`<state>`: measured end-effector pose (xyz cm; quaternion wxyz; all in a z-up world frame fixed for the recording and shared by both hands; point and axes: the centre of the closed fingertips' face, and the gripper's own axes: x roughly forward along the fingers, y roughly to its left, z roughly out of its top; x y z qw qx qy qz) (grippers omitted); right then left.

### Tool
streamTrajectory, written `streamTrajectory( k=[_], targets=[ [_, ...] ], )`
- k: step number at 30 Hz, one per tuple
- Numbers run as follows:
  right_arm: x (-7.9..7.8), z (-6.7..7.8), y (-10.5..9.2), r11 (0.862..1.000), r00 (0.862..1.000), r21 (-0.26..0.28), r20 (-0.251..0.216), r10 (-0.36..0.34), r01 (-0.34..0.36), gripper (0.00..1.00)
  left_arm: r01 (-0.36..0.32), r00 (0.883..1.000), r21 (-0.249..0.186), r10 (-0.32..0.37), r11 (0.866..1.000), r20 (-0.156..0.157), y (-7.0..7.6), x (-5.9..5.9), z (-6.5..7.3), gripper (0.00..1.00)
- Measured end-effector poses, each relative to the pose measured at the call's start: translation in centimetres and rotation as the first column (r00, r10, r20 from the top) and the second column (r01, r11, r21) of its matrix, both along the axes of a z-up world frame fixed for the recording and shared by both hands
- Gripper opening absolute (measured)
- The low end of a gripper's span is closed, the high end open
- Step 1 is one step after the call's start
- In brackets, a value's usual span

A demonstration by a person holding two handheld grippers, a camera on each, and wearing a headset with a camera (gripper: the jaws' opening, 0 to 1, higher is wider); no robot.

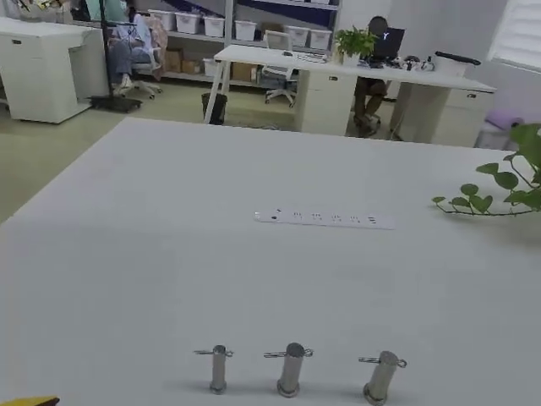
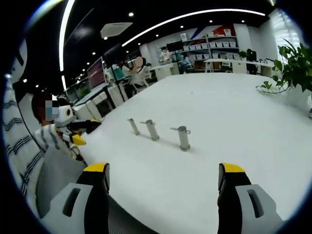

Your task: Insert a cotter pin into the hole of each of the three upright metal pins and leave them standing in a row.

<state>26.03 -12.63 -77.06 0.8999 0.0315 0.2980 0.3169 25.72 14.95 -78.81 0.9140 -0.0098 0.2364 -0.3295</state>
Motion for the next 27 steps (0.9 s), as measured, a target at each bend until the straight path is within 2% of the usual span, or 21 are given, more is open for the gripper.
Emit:
streamTrajectory(
  k=[2,5,9,13,20,24,25,27],
  targets=[
    [-0.4,-0.1,-0.1,1.000,1.000,-0.008,-0.008,-0.006,0.006,0.93,0.001,1.000,-0.028,-0.001,1.000,-0.022,-0.1,-0.2,0.0,0.96],
    [-0.6,-0.2,-0.4,1.000,0.999,-0.014,-0.024,-0.026,0.026,0.93,0.012,0.999,-0.037,-0.013,0.999,-0.036,-0.3,-0.5,-0.1,0.98],
    [-0.7,-0.3,-0.6,0.999,0.999,-0.025,-0.020,-0.040,0.040,0.93,0.006,0.994,-0.097,-0.016,0.995,-0.106,-0.7,-1.1,-0.2,0.99],
    [-0.8,-0.4,-0.5,0.998,0.998,-0.010,-0.035,-0.058,0.058,0.93,0.010,0.995,-0.097,-0.020,0.995,-0.100,-0.7,-1.1,-0.3,0.98],
    [-0.7,-1.3,-0.2,0.998,0.995,-0.016,-0.075,-0.058,0.057,0.94,0.007,0.990,-0.087,-0.020,0.996,-0.141,-0.6,-0.8,-0.9,0.99],
    [-0.6,-1.7,-0.1,0.998,0.996,-0.046,-0.075,-0.043,0.040,0.91,0.009,0.989,-0.082,-0.021,0.997,-0.145,-0.6,-0.8,-1.0,0.99],
    [-0.7,-2.0,0.0,0.998,0.995,-0.058,-0.089,-0.037,0.032,0.90,0.010,0.988,-0.086,-0.023,0.996,-0.152,-0.7,-0.8,-1.0,0.99],
    [-1.0,-2.6,0.0,0.997,0.992,-0.079,-0.123,-0.027,0.017,0.90,0.011,0.989,-0.088,-0.024,0.996,-0.146,-0.8,-0.8,-0.9,0.97]
  ],
)
